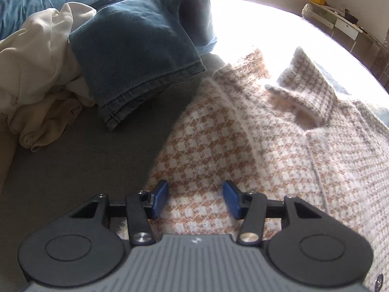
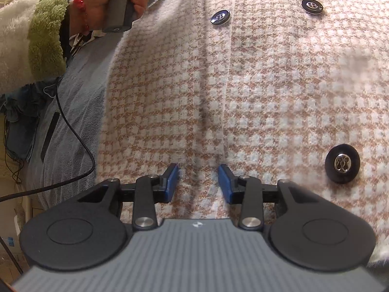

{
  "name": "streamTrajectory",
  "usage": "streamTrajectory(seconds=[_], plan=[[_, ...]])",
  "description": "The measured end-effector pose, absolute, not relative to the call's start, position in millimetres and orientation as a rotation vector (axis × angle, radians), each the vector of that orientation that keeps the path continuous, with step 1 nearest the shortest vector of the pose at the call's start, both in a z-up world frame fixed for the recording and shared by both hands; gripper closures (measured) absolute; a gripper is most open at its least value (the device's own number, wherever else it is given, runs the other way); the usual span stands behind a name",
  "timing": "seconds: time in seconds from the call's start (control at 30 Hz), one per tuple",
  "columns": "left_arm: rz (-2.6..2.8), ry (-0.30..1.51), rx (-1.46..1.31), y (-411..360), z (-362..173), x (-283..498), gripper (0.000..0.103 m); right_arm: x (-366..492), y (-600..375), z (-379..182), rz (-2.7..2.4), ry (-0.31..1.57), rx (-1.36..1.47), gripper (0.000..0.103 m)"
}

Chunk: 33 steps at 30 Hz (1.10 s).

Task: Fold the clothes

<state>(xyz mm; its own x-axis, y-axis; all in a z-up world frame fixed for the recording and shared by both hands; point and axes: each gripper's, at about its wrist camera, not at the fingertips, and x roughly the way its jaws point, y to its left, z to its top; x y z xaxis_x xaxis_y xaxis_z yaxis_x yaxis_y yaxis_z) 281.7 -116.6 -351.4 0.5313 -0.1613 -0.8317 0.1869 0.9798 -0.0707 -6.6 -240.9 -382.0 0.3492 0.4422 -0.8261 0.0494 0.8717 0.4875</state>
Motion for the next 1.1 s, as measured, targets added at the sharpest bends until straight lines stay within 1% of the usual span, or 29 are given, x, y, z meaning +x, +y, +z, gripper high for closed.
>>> streamTrajectory(seconds=[0.1, 0.23, 0.37, 0.53, 0.63, 0.67, 0.7, 0.73, 0.8, 0.87, 0.97, 1.1], plan=[[-0.221, 0.973, -0.013, -118.4, -334.0, 266.5, 0.053, -2.2, -257.5, -372.3, 0.299, 1.208, 0.536, 0.067], [-0.291, 0.930, -0.072, -144.4, -306.8, 246.8, 0.053, -6.5, -314.7, -336.3, 0.225, 1.088, 0.606, 0.066], [-0.474, 0.899, -0.068, -219.4, -285.3, 231.9, 0.052, -9.2, -409.2, -310.9, 0.005, 0.947, 0.692, 0.065], [-0.763, 0.810, 0.191, -347.5, -275.8, 198.4, 0.051, -26.9, -549.1, -283.7, -0.325, 0.768, 0.786, 0.063], [-0.923, 0.755, 0.341, -417.2, -281.2, 169.9, 0.048, -30.1, -635.0, -268.6, -0.520, 0.688, 0.770, 0.061], [-0.956, 0.741, 0.386, -435.5, -284.5, 162.4, 0.048, -30.4, -663.2, -263.5, -0.574, 0.675, 0.761, 0.056], [-0.982, 0.726, 0.440, -454.4, -289.6, 154.9, 0.048, -31.3, -691.2, -257.6, -0.621, 0.679, 0.758, 0.053], [-1.002, 0.713, 0.494, -473.1, -296.4, 147.6, 0.048, -30.2, -718.0, -255.3, -0.672, 0.690, 0.768, 0.053], [-1.016, 0.704, 0.576, -501.3, -311.8, 140.3, 0.048, -23.6, -766.3, -259.7, -0.764, 0.712, 0.819, 0.049], [-1.026, 0.703, 0.643, -523.0, -327.8, 135.3, 0.048, -17.8, -807.0, -271.1, -0.814, 0.732, 0.917, 0.049], [-1.035, 0.685, 0.732, -545.2, -347.7, 128.8, 0.049, -12.3, -847.6, -289.1, -0.821, 0.711, 1.053, 0.049], [-1.032, 0.660, 0.819, -558.6, -368.0, 121.8, 0.049, -2.3, -871.6, -305.8, -0.844, 0.762, 1.047, 0.049]])
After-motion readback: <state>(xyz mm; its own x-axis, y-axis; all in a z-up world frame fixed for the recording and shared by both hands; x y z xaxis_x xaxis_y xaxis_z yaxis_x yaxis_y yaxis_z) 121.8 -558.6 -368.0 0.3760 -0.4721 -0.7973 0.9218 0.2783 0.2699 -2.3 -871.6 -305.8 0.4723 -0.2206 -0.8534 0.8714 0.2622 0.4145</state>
